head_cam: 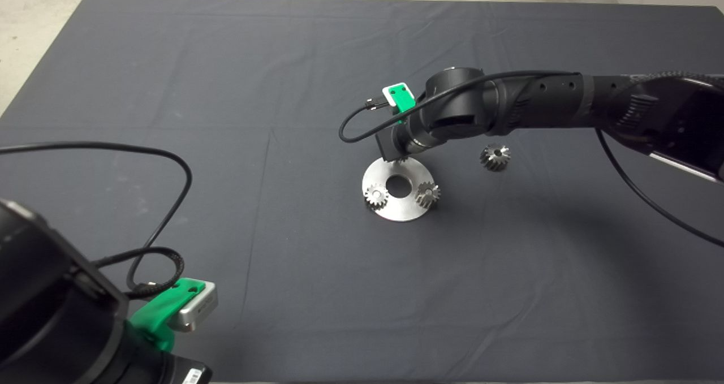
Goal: Remove an incorrectly installed larger gear and replace it with the correct smaller gear
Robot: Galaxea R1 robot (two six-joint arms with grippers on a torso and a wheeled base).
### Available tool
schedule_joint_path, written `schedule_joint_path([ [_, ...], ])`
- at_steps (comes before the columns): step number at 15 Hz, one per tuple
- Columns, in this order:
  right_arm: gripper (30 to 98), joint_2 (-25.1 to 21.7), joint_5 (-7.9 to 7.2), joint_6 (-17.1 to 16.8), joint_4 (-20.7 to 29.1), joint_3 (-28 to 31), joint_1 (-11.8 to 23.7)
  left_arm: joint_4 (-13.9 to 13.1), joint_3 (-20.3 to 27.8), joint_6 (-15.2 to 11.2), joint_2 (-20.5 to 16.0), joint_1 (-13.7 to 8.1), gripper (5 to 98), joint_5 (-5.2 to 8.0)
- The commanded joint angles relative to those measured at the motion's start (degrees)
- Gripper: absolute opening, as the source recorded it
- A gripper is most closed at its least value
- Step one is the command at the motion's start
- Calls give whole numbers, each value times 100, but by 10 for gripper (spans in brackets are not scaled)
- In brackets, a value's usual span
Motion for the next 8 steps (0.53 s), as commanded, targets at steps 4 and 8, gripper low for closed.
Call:
schedule_joint_path([
  [4, 406, -6, -94, 16, -25, 80, 144, -92, 86, -24, 1, -40, 982, 19],
  [8, 406, -6, -85, 7, -34, 80, 109, -92, 86, -24, 1, -40, 982, 19],
])
